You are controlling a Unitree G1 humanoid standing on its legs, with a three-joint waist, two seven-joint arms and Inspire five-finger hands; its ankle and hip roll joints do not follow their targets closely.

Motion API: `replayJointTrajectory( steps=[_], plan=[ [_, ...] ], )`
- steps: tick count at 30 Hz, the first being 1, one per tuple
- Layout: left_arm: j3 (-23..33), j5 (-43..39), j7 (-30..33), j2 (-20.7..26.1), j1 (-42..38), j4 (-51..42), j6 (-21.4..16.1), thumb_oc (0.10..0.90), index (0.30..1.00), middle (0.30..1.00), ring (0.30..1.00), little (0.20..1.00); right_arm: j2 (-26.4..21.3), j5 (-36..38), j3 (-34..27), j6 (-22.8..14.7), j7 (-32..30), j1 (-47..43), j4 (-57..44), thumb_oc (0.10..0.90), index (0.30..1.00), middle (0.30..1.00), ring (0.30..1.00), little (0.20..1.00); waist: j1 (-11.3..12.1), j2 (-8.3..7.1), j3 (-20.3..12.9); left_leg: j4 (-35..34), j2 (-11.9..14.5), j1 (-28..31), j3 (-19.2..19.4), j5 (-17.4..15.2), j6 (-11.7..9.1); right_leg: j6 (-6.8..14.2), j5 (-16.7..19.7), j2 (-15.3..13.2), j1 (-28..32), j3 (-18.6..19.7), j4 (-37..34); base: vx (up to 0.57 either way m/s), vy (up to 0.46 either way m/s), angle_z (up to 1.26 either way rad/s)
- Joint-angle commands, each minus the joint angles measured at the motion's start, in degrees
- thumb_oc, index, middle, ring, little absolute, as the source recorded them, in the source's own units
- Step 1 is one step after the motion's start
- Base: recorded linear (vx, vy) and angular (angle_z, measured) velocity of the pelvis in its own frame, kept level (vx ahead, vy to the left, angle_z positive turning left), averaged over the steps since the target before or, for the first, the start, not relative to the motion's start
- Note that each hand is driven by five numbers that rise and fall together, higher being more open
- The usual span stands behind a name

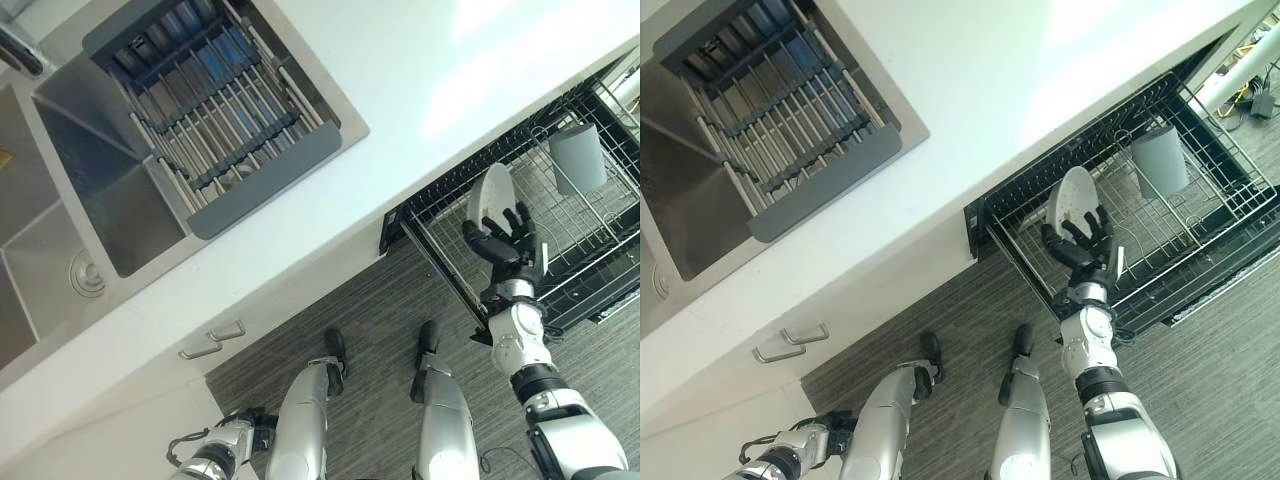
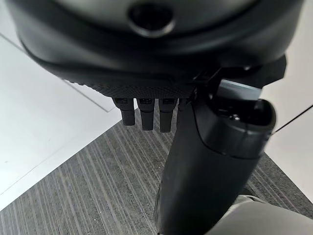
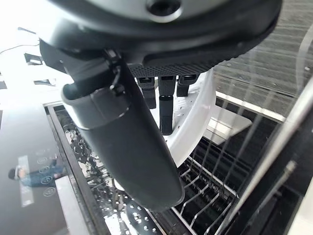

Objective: Place the dishes in the dishwasher.

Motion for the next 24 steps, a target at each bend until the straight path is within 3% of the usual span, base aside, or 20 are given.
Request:
replayJointTrajectory(
  steps=[1,3,5,9,12,13,15,17,19,20,24],
  plan=[
    [-1.1,-1.6,0.8,-1.5,4.1,1.9,2.4,0.800,0.900,0.900,0.900,0.900,2.1,7.7,0.3,4.0,2.7,2.1,1.2,0.800,0.900,0.900,0.900,0.900,0.8,2.89,1.1,-8.2,-0.2,4.5,-0.8,-1.1,-3.7,0.1,-17.6,0.8,2.2,0.0,10.9,0.01,0.052,-0.16],
    [-1.0,-1.6,0.3,-1.6,4.4,2.3,2.2,0.800,0.900,0.900,0.900,0.900,2.3,10.7,-0.4,4.4,4.4,2.2,1.1,0.800,0.900,0.900,0.900,0.900,0.5,3.28,1.1,-8.2,-0.2,4.7,-0.7,-1.1,-3.9,0.1,-17.7,0.7,2.4,0.1,10.9,0.02,0.068,-0.07],
    [-0.9,-1.2,-0.7,-1.9,4.8,2.5,1.9,0.800,0.900,0.900,0.900,0.900,1.8,5.2,-0.6,5.4,4.6,2.8,0.9,0.800,0.900,0.900,0.900,0.900,-0.1,3.97,1.1,-8.2,-0.3,5.4,-0.3,-1.1,-4.1,0.1,-17.8,0.4,3.0,0.2,10.6,0.03,0.110,-0.02],
    [-0.8,-0.8,-1.2,-1.9,5.0,2.3,2.1,0.800,0.900,0.900,0.900,0.900,1.3,0.9,0.4,6.8,4.4,2.7,1.0,0.800,0.900,0.900,0.900,0.900,-0.1,4.33,1.1,-8.2,-0.5,5.6,-0.2,-1.0,-4.0,0.0,-17.9,0.3,2.9,0.4,10.8,0.01,0.042,-0.02],
    [-1.0,-1.3,-1.4,-1.4,4.7,2.5,2.1,0.800,0.900,0.900,0.900,0.900,-0.4,-19.9,2.8,10.3,-4.8,1.8,1.6,0.800,0.900,0.900,0.900,0.900,0.0,4.16,1.1,-8.2,-0.5,5.3,-0.4,-1.0,-4.0,-0.1,-17.7,0.5,2.7,0.3,10.8,-0.01,-0.015,-0.01],
    [-1.0,-1.1,-1.2,-1.0,4.3,2.6,2.0,0.800,0.900,0.900,0.900,0.900,-1.6,-28.9,5.8,14.0,-11.7,0.7,2.4,0.800,0.900,0.900,0.900,0.900,0.5,3.80,1.1,-8.2,-0.4,4.9,-0.4,-1.0,-3.8,0.0,-17.4,0.6,2.5,0.1,10.7,-0.05,-0.104,-0.01],
    [-1.5,-0.5,-0.9,0.1,4.2,3.3,0.6,0.800,0.900,0.900,0.900,0.900,-3.7,-38.1,9.6,19.1,-20.9,-1.7,4.1,0.800,0.900,0.900,0.900,0.900,1.5,2.81,1.1,-8.2,-0.3,3.9,-0.8,-1.0,-3.5,0.2,-17.0,0.8,1.9,-0.5,10.7,-0.08,-0.205,0.11],
    [-2.0,-0.2,-0.7,1.3,4.4,4.0,-1.3,0.800,0.900,0.900,0.900,0.900,-6.2,-45.1,11.9,21.7,-28.7,-4.3,4.5,0.800,0.900,0.900,0.900,0.900,2.7,1.89,1.1,-8.2,-0.2,2.8,-1.4,-1.1,-3.0,0.6,-16.6,1.0,1.3,-1.1,10.7,-0.09,-0.216,0.13],
    [-2.2,-0.2,-0.2,1.7,4.6,4.0,-2.2,0.800,0.900,0.900,0.900,0.900,-7.5,-49.8,13.1,25.5,-31.4,-6.4,4.0,0.800,0.900,0.900,0.900,0.900,3.5,1.33,1.1,-8.2,-0.2,2.1,-1.9,-1.2,-2.9,0.8,-16.3,1.4,1.1,-1.4,10.4,-0.08,-0.171,0.28],
    [-2.5,0.1,0.8,1.9,4.8,3.8,-3.2,0.800,0.900,0.900,0.900,0.900,-8.3,-55.4,15.8,31.2,-34.2,-8.4,3.8,0.800,0.900,0.900,0.900,0.900,4.6,0.81,1.1,-8.2,-0.3,1.1,-2.5,-1.3,-2.7,1.0,-16.1,1.7,0.9,-1.8,9.9,-0.09,-0.184,0.23],
    [-3.1,1.4,1.6,2.4,4.7,3.9,-4.4,0.800,0.900,0.900,0.900,0.900,-9.2,-54.2,19.6,34.2,-34.2,-11.0,6.2,0.800,0.900,0.900,0.900,0.900,6.2,0.29,1.1,-8.2,-0.3,0.1,-3.3,-1.3,-2.4,1.3,-15.7,1.9,0.8,-2.7,9.4,-0.04,-0.114,0.13]
  ],
)
